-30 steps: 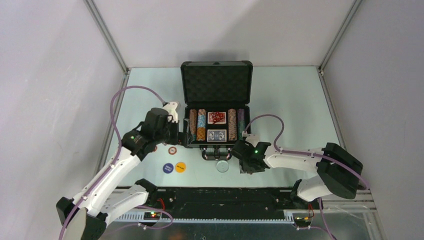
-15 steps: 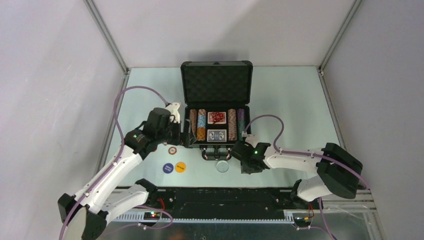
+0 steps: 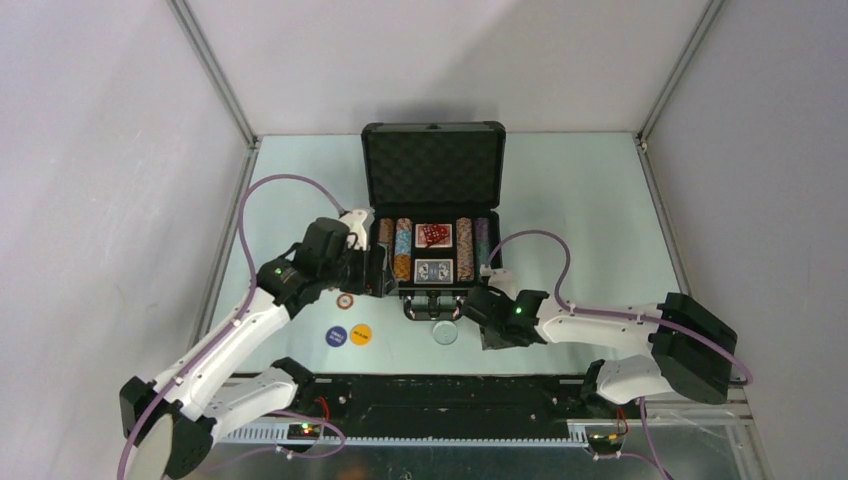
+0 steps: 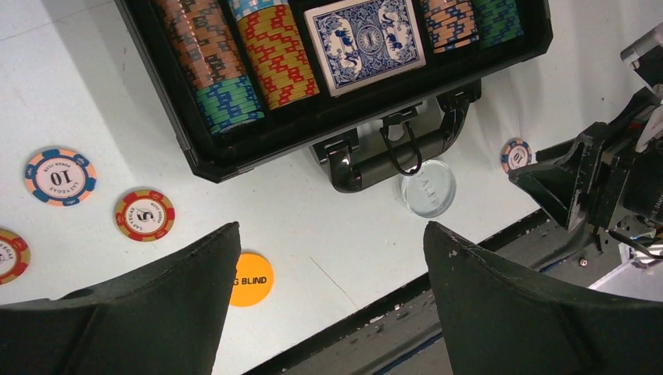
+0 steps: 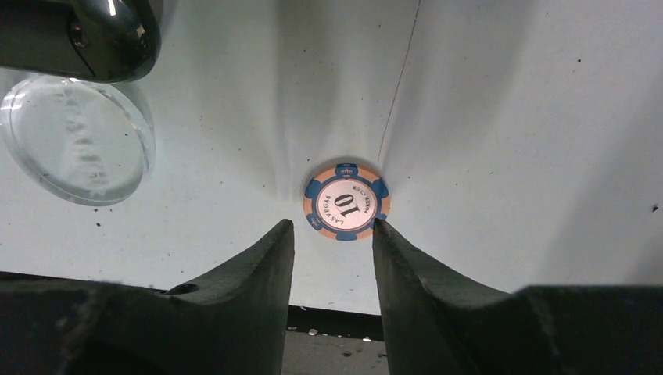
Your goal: Pack up texas hold em set
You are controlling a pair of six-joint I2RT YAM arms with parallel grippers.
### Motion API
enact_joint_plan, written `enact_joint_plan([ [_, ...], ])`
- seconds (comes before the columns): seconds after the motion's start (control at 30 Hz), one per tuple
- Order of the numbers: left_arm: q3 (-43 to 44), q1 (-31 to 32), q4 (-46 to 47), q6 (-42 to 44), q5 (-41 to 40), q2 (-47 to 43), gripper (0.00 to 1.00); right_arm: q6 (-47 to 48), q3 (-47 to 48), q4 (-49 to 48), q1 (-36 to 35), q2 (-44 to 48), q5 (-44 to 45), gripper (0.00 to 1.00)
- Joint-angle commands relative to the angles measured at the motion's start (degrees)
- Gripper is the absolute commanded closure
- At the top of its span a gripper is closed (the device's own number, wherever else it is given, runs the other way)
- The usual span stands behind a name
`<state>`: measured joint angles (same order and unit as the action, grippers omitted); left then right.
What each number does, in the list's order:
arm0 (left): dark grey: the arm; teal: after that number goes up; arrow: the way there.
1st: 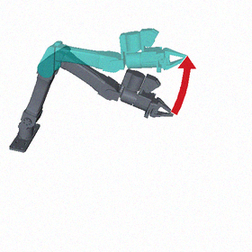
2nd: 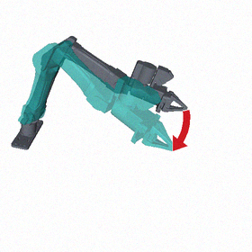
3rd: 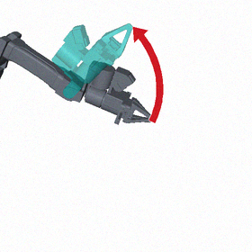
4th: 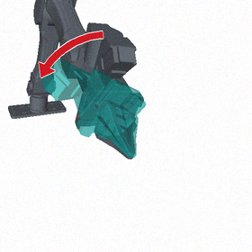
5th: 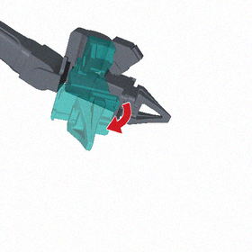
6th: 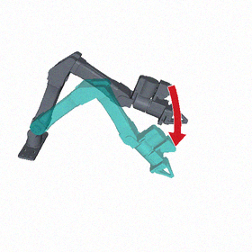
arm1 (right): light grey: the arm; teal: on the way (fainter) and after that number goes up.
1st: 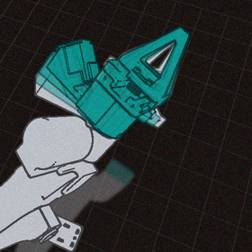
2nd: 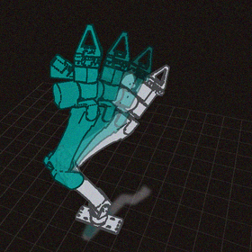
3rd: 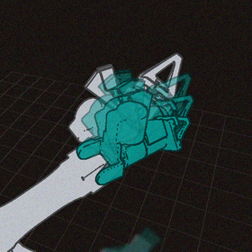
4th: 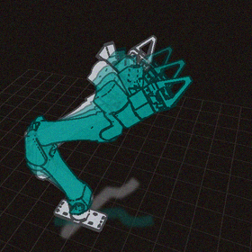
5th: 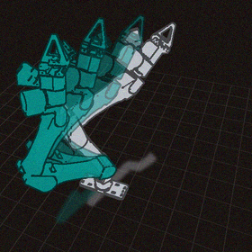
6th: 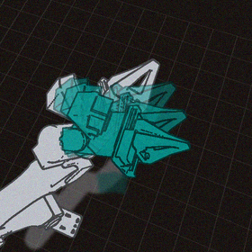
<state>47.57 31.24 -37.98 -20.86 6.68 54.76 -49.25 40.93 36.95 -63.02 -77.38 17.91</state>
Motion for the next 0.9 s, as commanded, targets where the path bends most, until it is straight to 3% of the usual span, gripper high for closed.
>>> enact_joint_plan([
  [0.0, -0.1, 1.2, 1.8, -1.1, 1.4, 0.6, 0.09, 0.6, 2.4, 1.1, -0.7, 0.0, 2.0, 0.51],
  [0.37, -0.2, 2.0, 2.1, -1.1, 1.4, 1.2, 0.09, 0.3, 2.1, -0.2, 0.9, -5.0, -1.0, 0.41],
  [0.87, -0.4, 2.1, 2.2, -1.0, 1.3, 1.6, 0.09, -0.8, -0.8, -0.9, 2.3, -7.7, -2.8, 0.45],
])
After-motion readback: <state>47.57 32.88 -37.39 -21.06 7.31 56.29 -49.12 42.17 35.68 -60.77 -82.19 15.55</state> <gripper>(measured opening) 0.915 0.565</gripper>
